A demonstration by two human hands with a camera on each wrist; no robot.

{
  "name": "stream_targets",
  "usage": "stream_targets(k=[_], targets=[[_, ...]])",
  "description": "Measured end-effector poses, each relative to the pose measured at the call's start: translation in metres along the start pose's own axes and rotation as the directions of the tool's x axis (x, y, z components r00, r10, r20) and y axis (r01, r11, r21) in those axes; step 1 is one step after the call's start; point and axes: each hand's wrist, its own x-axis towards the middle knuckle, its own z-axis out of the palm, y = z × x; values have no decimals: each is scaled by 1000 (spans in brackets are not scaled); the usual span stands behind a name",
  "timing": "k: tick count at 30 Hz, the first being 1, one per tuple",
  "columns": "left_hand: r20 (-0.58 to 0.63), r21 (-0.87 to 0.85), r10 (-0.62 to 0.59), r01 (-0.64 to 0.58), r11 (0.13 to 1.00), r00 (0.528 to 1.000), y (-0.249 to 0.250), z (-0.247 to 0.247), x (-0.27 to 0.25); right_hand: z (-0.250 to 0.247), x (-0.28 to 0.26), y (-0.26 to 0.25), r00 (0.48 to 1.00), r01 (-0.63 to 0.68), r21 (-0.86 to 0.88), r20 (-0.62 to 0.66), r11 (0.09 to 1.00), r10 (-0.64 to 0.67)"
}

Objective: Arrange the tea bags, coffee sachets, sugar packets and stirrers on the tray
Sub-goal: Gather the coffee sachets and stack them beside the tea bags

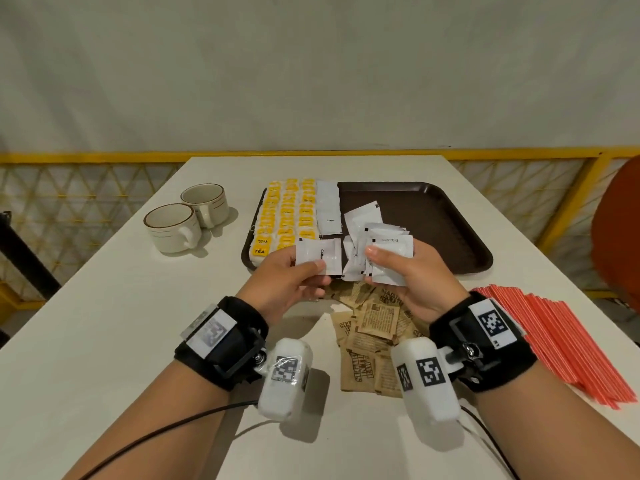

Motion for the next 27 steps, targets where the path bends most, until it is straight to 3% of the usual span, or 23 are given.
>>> stream_targets(k=[6,13,20,27], targets=[[8,0,26,-26,1000,1000,-1,1,-2,5,-1,6,998,0,14,57,1000,-1],[77,52,-53,49,997,996,-4,7,-2,10,-2,13,998,5,-7,59,1000,-5],[70,174,153,-163,971,986,-3,8,-3,11,-2,11,997,2,1,80,1000,-2],[242,373,114,-201,906,964,-2,3,-1,11,-2,6,995,-21,70,102,997,14]])
